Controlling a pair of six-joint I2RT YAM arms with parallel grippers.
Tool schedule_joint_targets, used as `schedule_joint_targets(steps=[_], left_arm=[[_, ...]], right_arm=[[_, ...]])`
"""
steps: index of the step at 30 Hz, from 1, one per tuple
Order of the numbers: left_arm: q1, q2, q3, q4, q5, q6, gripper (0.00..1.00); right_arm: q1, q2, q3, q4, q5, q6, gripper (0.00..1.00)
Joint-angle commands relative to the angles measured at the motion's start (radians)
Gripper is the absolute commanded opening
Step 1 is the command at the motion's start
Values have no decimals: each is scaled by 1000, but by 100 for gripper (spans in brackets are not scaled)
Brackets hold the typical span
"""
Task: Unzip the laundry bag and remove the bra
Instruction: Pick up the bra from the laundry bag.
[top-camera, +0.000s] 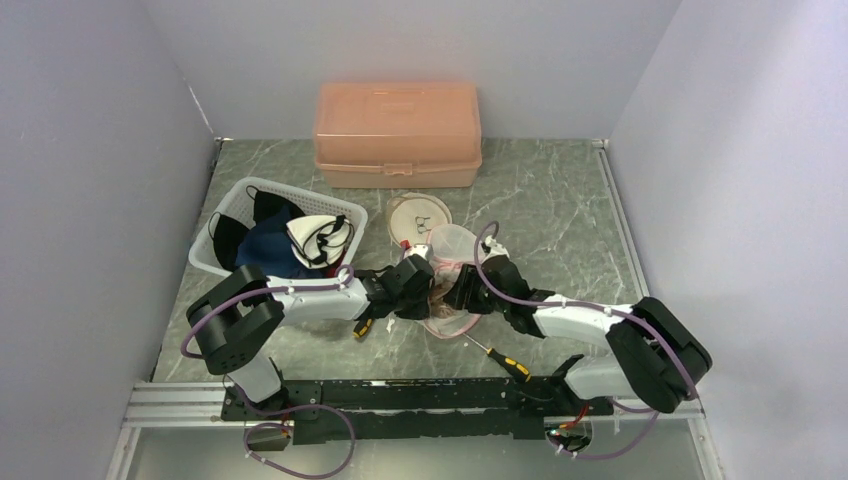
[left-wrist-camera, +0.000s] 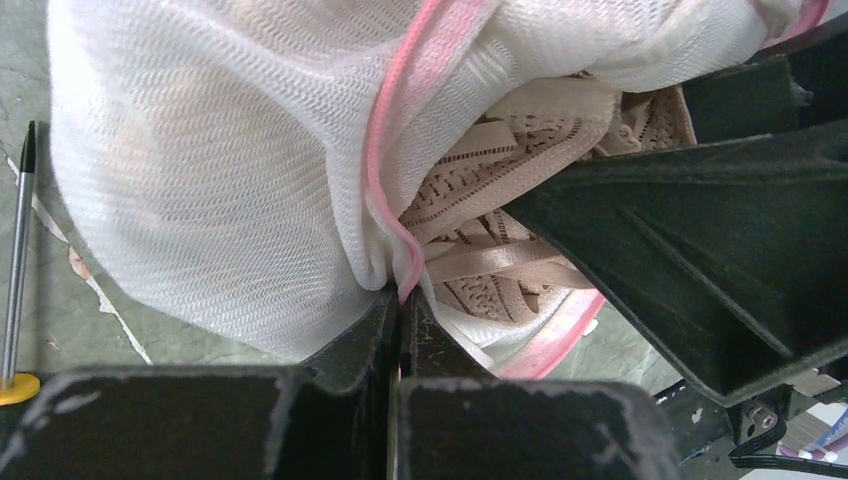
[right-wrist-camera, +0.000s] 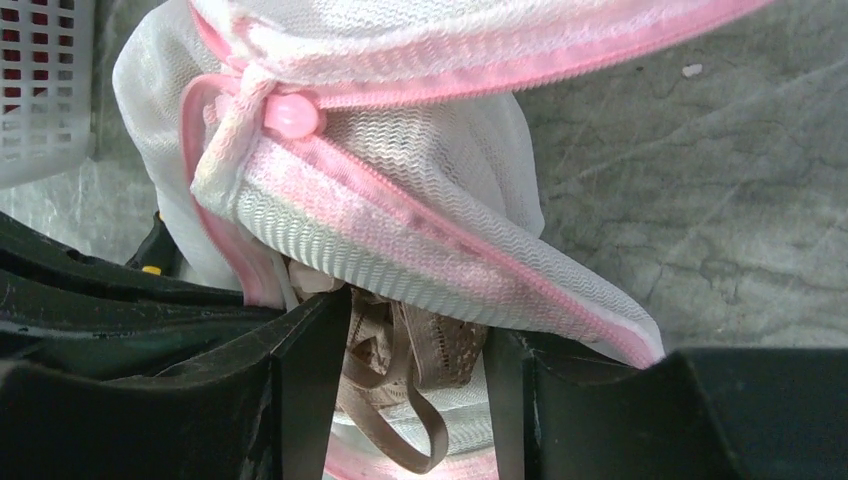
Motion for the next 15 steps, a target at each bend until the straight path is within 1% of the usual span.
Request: schedule_joint_targets(steps=[1, 4, 6, 9, 15], left_arm=[[-7, -10, 11, 7, -6, -12, 3], [-7, -11, 11, 4, -9, -13, 3], [-8, -17, 9, -2, -16, -14, 3], [-7, -34, 4, -11, -29, -17, 3], [-6, -85, -6, -46, -63, -26, 3]], right_arm=[[2, 38, 49, 67, -38, 1, 50], [2, 43, 51, 68, -46, 6, 32], [3, 18, 47, 54, -50, 2, 22], [1, -60, 48, 3, -58, -15, 0], [-27, -229, 62, -134, -113, -71, 0]])
